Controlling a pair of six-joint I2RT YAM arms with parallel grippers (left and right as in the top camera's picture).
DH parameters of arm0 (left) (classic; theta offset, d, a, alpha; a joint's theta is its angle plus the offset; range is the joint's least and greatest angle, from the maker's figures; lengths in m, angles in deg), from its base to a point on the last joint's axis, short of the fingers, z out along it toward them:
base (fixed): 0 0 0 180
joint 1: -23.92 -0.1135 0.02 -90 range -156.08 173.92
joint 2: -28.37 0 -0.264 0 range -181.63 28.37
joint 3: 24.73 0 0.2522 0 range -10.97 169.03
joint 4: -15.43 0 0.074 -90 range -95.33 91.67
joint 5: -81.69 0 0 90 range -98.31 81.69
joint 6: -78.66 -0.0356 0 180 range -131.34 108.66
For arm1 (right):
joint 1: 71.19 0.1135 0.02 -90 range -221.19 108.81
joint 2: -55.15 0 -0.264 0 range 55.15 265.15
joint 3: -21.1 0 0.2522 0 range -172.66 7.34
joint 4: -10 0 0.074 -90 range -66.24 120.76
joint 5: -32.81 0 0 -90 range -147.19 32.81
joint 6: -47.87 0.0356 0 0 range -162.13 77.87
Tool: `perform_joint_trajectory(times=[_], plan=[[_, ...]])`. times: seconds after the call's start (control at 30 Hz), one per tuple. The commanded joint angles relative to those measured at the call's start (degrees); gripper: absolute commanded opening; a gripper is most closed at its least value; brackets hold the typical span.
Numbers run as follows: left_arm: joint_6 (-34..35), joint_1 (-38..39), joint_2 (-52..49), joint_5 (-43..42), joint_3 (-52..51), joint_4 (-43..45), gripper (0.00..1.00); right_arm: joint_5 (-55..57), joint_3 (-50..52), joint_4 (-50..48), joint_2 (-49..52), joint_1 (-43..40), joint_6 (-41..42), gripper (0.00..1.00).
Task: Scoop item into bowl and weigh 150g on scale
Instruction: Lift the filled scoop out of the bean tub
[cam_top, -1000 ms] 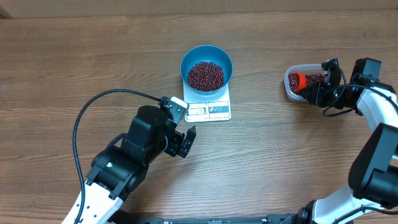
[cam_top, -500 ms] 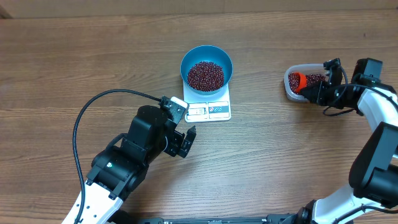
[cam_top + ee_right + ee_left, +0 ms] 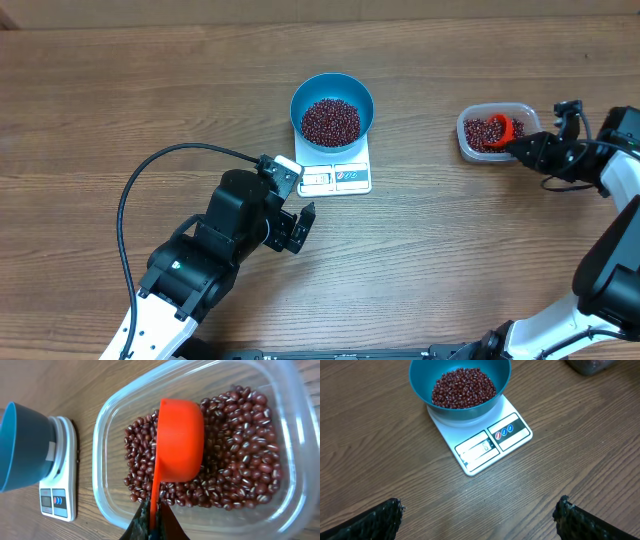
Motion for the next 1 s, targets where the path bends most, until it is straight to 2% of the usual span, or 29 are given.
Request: perform_joint_trajectory(times=[0.0,0.53,0.8,0.97], plan=[[0.94,0.33,-0.09,-0.68,-0.09,0.17,1.00,-3.89,0.46,-0.79,0.39,-0.07,0.17,0.04],[0.94,0.33,-0.09,-0.68,-0.09,0.17,1.00,-13.62,0.46,2.29,1.29,-3.37,0.20,0.04],[0.94,0.33,-0.09,-0.66,-0.09,0.17,0.99,-24.20,0.46,4.42,1.29,-8.00,0.22,0.04],[0.94,0.33,-0.09,-0.68,-0.09,0.17,0.99,-28.09,0.46,5.60,1.29,-8.15,0.22,0.04]])
